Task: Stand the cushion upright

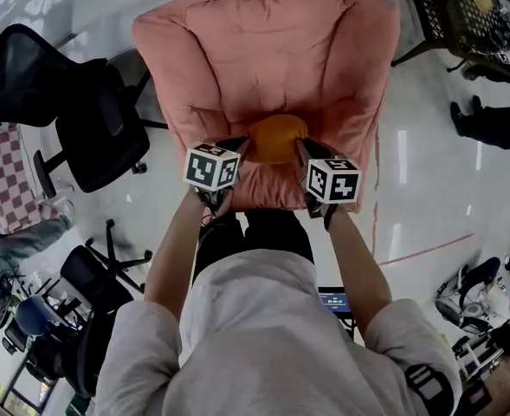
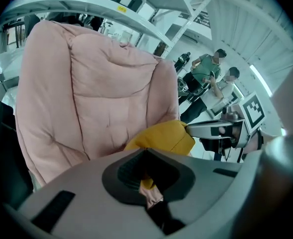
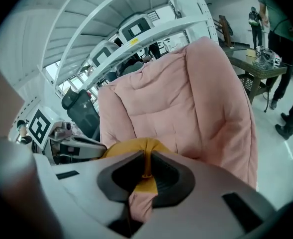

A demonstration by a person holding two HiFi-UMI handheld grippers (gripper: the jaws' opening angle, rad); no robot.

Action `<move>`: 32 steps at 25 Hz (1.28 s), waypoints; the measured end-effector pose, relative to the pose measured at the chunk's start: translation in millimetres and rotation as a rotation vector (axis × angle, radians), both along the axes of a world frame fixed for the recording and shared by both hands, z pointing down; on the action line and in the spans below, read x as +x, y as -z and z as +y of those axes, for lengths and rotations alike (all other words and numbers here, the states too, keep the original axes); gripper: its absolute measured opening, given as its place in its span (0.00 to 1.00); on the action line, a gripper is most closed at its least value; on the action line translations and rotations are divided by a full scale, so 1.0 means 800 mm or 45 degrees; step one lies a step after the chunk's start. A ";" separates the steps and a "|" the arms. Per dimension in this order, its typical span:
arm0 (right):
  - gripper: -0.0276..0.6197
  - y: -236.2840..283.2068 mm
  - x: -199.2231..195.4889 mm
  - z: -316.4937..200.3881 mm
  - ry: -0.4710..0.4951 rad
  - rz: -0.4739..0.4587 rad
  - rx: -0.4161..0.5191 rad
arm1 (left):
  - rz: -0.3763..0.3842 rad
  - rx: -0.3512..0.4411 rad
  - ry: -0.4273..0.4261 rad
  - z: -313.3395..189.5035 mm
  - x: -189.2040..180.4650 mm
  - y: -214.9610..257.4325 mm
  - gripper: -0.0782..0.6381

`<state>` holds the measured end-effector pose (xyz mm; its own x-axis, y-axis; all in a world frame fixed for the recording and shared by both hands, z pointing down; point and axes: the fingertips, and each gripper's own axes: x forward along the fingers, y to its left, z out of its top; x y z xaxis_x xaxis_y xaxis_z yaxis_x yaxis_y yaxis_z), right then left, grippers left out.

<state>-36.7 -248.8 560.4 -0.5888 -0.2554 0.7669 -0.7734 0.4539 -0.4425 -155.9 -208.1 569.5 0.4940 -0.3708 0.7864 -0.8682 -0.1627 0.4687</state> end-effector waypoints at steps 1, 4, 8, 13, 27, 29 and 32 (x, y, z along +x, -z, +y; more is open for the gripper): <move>0.12 0.005 0.001 0.006 -0.015 -0.012 -0.012 | 0.010 -0.002 -0.012 0.006 0.001 0.006 0.13; 0.12 0.023 0.002 0.023 -0.058 -0.056 -0.047 | 0.017 -0.006 -0.077 0.020 0.001 0.025 0.13; 0.12 0.020 0.000 0.029 -0.120 -0.098 -0.093 | -0.017 -0.001 -0.126 0.012 -0.010 0.029 0.13; 0.12 -0.013 -0.004 -0.006 -0.153 -0.071 -0.095 | -0.037 0.024 -0.149 -0.029 -0.019 0.003 0.13; 0.12 -0.044 -0.028 -0.091 -0.001 -0.003 0.080 | -0.180 0.303 0.046 -0.111 -0.040 -0.023 0.14; 0.12 -0.046 -0.034 -0.099 0.016 -0.001 0.098 | -0.182 0.317 0.067 -0.120 -0.046 -0.026 0.14; 0.12 -0.052 -0.039 -0.117 0.028 -0.020 0.099 | -0.185 0.348 0.083 -0.139 -0.050 -0.030 0.14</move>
<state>-68.1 -342.5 602.0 -0.6067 -0.3011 0.7357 -0.7561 0.5041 -0.4173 -196.3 -319.4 593.3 0.3520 -0.6055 0.7138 -0.9356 -0.2071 0.2858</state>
